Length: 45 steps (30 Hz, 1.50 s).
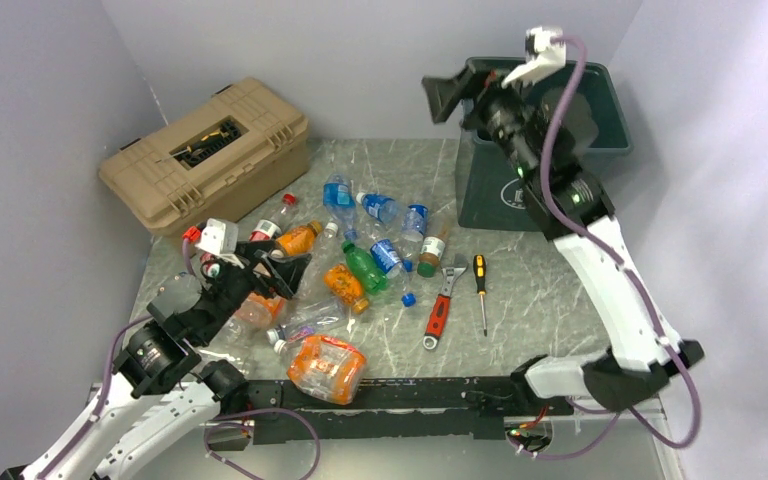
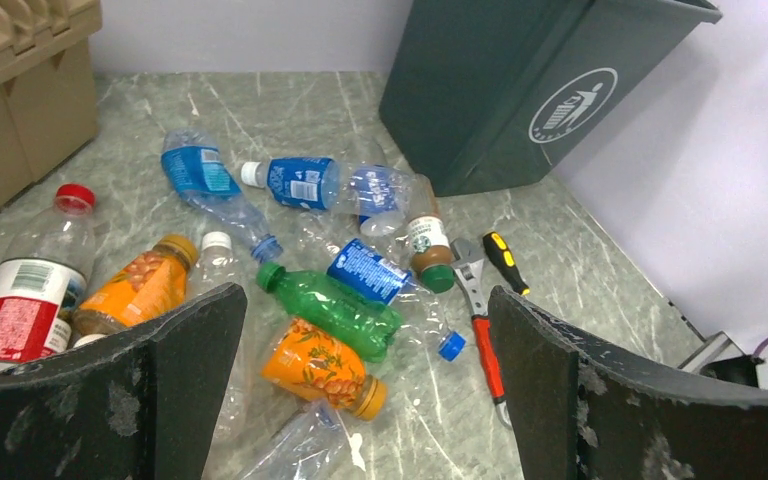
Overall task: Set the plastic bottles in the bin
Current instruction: Place the plastic bottle in the trash bin, then pick up the plastic bottle at the center of the board.
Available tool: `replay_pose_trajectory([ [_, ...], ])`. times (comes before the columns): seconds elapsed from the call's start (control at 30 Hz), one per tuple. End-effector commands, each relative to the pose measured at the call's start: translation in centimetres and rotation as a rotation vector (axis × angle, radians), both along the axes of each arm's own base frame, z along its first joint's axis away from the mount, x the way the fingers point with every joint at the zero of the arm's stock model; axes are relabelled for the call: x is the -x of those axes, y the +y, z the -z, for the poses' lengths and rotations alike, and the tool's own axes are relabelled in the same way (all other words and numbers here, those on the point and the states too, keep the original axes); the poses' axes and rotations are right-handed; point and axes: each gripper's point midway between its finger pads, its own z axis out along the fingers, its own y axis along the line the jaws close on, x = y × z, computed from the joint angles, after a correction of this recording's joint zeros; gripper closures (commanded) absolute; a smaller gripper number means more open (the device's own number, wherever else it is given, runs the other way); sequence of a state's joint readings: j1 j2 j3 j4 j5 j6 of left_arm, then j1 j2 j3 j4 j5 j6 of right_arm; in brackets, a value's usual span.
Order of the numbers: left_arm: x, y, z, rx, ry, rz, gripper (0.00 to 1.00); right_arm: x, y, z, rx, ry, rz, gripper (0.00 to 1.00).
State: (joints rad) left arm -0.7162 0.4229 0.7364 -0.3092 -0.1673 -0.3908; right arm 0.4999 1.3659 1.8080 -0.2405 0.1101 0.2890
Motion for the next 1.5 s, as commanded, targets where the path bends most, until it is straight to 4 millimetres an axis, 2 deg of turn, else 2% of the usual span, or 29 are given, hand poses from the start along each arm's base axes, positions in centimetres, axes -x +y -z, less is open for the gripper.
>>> replay_pose_trajectory([
  [0.0,-0.3,1.1,-1.6,0.026,-0.016,-0.063,0.03,4.2,4.3,6.6,-0.065,0.187,-0.208,0.00],
  [0.03,-0.4,1.2,-1.5,0.021,-0.013,-0.071,0.03,5.2,5.3,8.5,-0.059,0.224,-0.240,0.00],
  [0.07,-0.4,1.3,-1.5,0.018,-0.011,-0.076,0.03,6.2,6.3,11.4,-0.037,0.272,-0.263,0.00],
  [0.17,-0.5,1.3,-1.4,0.006,-0.009,-0.081,0.03,8.7,7.6,17.0,0.035,0.370,-0.262,0.00],
  [0.37,-1.4,1.8,-0.5,-0.027,0.042,-0.137,0.02,11.8,6.3,28.7,0.142,0.541,-0.141,0.00],
  [0.47,-1.9,2.0,0.4,-0.062,0.081,-0.168,0.03,13.1,5.5,33.2,0.163,0.602,-0.152,0.01],
  [0.53,-2.3,2.2,1.0,-0.082,0.115,-0.195,0.02,13.7,4.3,36.0,0.189,0.652,-0.117,0.01],
  [0.6,-2.6,2.2,1.4,-0.098,0.140,-0.212,0.01,14.2,3.3,38.1,0.182,0.693,-0.085,0.00],
  [0.77,-3.0,1.8,2.0,-0.126,0.180,-0.211,0.00,15.5,3.0,41.4,0.147,0.734,-0.112,0.01],
  [0.93,-2.8,0.4,2.3,-0.135,0.173,-0.139,0.02,15.5,3.4,43.7,0.188,0.743,-0.130,0.16],
  [1.0,-2.7,0.0,2.3,-0.135,0.173,-0.115,0.02,15.1,3.7,43.8,0.189,0.724,-0.133,0.21],
  [1.17,-2.5,-0.6,2.3,-0.133,0.173,-0.082,0.03,14.2,4.5,44.1,0.184,0.703,-0.159,0.22],
  [1.3,-2.4,-0.7,2.3,-0.133,0.173,-0.071,0.03,13.6,5.1,45.2,0.208,0.734,-0.168,0.25],
  [1.47,-2.4,-0.8,2.2,-0.130,0.171,-0.064,0.03,12.7,4.9,46.3,0.215,0.764,-0.141,0.29],
])
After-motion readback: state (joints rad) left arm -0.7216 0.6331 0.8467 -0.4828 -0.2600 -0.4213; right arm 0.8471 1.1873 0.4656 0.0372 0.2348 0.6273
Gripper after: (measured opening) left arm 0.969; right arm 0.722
